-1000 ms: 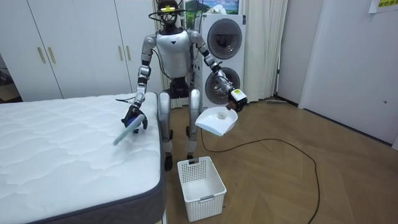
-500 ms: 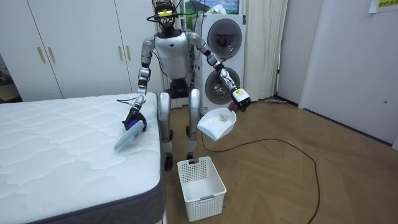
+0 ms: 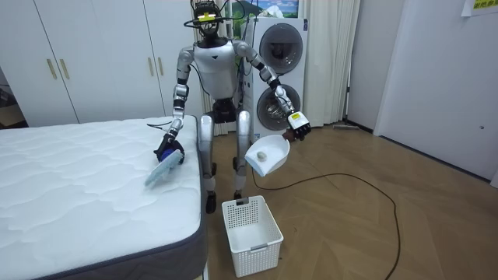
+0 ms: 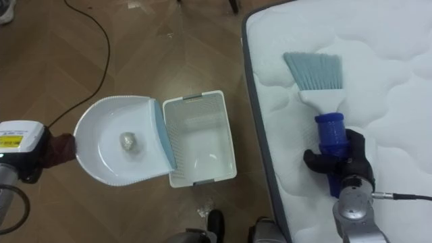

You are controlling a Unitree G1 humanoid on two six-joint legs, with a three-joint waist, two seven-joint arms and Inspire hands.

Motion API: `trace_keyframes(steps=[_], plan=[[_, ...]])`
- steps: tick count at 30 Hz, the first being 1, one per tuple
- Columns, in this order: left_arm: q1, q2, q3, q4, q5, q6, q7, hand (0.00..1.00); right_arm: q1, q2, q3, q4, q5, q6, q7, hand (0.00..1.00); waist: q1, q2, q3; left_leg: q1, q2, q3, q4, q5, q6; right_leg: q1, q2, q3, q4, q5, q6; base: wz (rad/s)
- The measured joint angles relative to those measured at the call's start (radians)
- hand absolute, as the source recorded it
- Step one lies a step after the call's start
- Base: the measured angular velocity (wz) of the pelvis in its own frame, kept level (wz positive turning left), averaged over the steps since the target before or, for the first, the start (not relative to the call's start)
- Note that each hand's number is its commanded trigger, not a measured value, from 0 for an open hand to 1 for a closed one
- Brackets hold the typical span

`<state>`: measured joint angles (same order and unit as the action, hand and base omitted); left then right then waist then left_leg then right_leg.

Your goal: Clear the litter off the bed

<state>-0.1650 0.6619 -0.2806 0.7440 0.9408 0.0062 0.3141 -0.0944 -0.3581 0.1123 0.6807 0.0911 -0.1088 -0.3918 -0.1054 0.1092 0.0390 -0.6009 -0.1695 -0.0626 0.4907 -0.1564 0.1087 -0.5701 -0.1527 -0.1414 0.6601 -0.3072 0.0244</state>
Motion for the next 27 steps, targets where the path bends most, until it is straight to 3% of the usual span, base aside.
trace_keyframes(steps=[9, 27], plan=[[0.0, 0.052, -0.039, -0.008, 0.015, 0.001, -0.038, 1.0, 0.008, -0.002, 0.038, 0.001, 0.005, 0.0, 0.0, 0.0, -0.001, -0.02, -0.0042, -0.001, 0.0, 0.0, 0.006, 0.003, 0.0, 0.004, -0.001, -0.003, -0.001, 0.0, 0.0, 0.0], [0.0, 0.065, -0.038, -0.046, 0.082, 0.003, -0.095, 1.0, 0.009, -0.003, 0.064, 0.002, 0.007, 0.0, -0.016, 0.0, 0.004, -0.02, -0.0039, -0.007, 0.0, -0.006, 0.008, 0.004, 0.001, 0.009, -0.002, -0.018, -0.016, -0.001, 0.001, 0.0]])
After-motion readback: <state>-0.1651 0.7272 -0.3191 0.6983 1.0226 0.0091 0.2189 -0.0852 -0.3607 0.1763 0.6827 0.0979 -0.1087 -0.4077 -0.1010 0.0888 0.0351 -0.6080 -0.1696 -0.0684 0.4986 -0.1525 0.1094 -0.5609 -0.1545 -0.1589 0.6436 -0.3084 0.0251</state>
